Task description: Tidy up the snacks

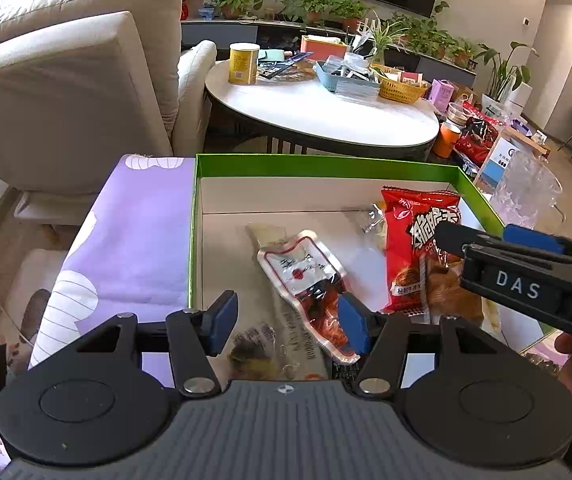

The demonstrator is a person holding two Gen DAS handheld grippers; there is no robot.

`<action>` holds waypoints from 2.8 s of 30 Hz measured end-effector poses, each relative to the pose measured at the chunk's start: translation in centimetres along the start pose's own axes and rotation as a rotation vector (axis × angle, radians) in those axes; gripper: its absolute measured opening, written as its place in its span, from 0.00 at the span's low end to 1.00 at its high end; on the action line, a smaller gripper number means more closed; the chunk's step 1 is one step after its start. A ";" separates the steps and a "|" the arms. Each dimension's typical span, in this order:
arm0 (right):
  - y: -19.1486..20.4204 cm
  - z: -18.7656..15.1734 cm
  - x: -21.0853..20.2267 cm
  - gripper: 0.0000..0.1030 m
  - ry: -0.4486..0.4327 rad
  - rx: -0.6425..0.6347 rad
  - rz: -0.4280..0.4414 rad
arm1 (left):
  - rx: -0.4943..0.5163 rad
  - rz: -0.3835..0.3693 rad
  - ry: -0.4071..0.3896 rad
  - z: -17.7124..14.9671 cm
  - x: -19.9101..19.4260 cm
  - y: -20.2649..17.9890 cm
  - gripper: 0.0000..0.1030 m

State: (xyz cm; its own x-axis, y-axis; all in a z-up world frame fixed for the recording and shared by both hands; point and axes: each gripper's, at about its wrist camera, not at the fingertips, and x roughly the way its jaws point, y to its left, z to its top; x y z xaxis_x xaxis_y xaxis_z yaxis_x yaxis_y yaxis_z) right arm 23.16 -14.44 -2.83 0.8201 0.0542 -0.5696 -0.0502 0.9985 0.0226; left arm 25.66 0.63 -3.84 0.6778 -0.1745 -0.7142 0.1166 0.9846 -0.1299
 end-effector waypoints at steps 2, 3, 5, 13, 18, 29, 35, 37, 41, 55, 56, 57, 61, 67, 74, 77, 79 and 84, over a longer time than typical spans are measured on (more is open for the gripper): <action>-0.1 0.0 -0.3 0.60 -0.012 -0.006 -0.009 | 0.001 -0.005 0.004 0.0 -0.1 0.0 0.52; -0.1 0.0 -0.4 0.60 -0.016 -0.007 -0.013 | -0.001 -0.006 0.004 0.0 -0.2 0.0 0.52; -0.3 0.0 -0.6 0.60 -0.015 -0.003 -0.013 | -0.001 -0.004 0.002 0.0 -0.5 0.0 0.53; -1.0 -0.5 -1.2 0.60 0.005 0.030 -0.009 | -0.001 0.005 -0.001 -0.4 -1.5 -0.1 0.53; -1.1 -0.9 -2.1 0.60 0.008 0.025 -0.010 | 0.001 0.010 -0.011 -0.7 -2.5 0.0 0.53; -2.0 -2.4 -4.6 0.60 0.017 0.035 -0.014 | -0.006 0.031 -0.033 -2.2 -5.5 1.0 0.53; -2.5 -4.5 -5.9 0.60 0.040 0.022 -0.023 | -0.012 0.020 -0.008 -4.8 -6.9 1.5 0.54; -2.7 -5.2 -6.0 0.60 0.059 0.008 -0.033 | -0.009 0.029 0.014 -6.0 -7.0 1.5 0.54; -3.4 -6.3 -6.5 0.60 0.076 0.008 -0.054 | -0.011 0.016 0.064 -7.9 -7.1 1.5 0.54; -4.8 -10.1 -7.5 0.60 0.143 0.073 -0.026 | 0.021 -0.016 0.159 -12.8 -7.4 0.7 0.54; -4.6 -10.4 -7.5 0.60 0.145 0.066 -0.019 | 0.027 -0.016 0.167 -13.1 -7.3 0.5 0.54; -4.5 -10.6 -7.5 0.60 0.149 0.056 -0.016 | 0.030 -0.016 0.171 -13.2 -7.3 0.4 0.54; -4.2 -10.9 -7.3 0.60 0.153 0.047 -0.011 | 0.027 -0.019 0.176 -13.4 -7.2 0.3 0.54; -4.3 -10.8 -6.5 0.61 0.166 0.096 0.007 | 0.011 -0.016 0.174 -13.3 -6.8 0.2 0.56; -3.0 -10.9 -5.2 0.61 0.201 0.070 0.007 | 0.017 0.000 0.158 -13.2 -6.3 -0.4 0.58; -2.5 -11.2 -4.8 0.61 0.203 0.034 -0.009 | 0.027 0.001 0.140 -13.3 -6.2 -0.4 0.58; -2.2 -11.3 -4.6 0.60 0.209 0.009 -0.022 | 0.029 -0.003 0.130 -13.4 -6.3 -0.3 0.52; -2.3 -11.7 -5.6 0.60 0.196 -0.052 -0.026 | 0.008 -0.039 0.120 -13.5 -7.0 0.5 0.33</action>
State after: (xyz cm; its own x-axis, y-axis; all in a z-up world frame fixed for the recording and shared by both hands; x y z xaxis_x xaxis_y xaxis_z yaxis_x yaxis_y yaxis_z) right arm 12.01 -17.15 -9.36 0.6955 0.0199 -0.7183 -0.0635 0.9974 -0.0339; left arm 11.18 2.28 -8.16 0.5809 -0.2114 -0.7861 0.1471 0.9771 -0.1540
